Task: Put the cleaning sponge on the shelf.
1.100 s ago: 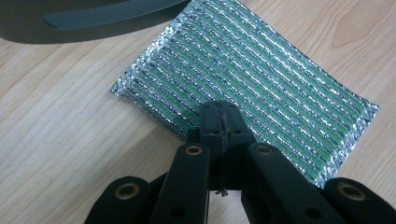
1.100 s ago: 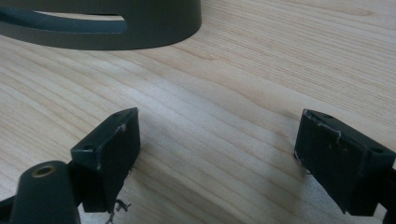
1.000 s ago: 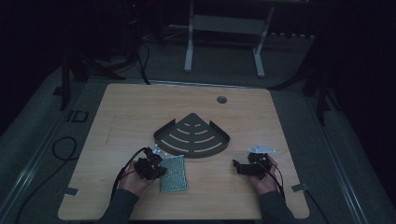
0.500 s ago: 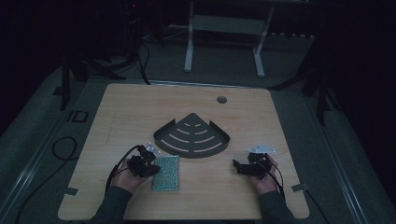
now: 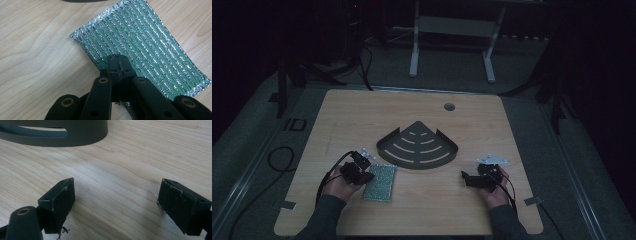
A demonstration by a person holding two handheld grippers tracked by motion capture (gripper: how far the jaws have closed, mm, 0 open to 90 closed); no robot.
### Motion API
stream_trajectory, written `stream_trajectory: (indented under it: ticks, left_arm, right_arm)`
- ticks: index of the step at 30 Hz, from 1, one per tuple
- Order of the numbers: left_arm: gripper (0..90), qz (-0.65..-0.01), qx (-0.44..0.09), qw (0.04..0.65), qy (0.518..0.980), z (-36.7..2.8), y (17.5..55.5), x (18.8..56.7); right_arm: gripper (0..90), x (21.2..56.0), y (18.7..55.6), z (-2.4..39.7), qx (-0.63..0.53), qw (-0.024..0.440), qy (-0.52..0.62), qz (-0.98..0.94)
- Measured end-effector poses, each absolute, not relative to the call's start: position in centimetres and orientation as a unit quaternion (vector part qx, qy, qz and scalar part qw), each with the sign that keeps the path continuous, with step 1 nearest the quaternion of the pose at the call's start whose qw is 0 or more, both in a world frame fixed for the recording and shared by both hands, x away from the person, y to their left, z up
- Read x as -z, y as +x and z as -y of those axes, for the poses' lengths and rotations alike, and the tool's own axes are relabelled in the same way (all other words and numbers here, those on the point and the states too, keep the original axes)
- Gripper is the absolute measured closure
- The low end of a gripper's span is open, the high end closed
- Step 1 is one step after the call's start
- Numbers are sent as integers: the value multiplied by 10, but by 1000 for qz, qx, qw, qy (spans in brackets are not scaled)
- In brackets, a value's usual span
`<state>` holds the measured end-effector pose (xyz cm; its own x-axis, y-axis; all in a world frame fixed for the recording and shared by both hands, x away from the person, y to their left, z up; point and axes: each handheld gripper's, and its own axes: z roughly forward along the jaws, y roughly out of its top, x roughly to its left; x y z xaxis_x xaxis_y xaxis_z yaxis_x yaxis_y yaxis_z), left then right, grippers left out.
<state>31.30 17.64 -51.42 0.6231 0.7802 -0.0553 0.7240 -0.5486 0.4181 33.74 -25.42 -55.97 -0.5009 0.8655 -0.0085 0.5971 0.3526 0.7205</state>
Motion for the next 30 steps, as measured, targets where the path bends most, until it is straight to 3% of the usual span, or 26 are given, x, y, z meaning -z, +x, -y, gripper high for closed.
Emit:
stream_trajectory:
  ticks: [17,30]
  left_arm:
    - [886,-424,-64,186,884,-186,330,512]
    - [808,-427,-43,174,887,-189,338,503]
  right_arm:
    - [138,560,337,254,-338,199,458,-798]
    - [138,560,337,254,-338,199,459,-798]
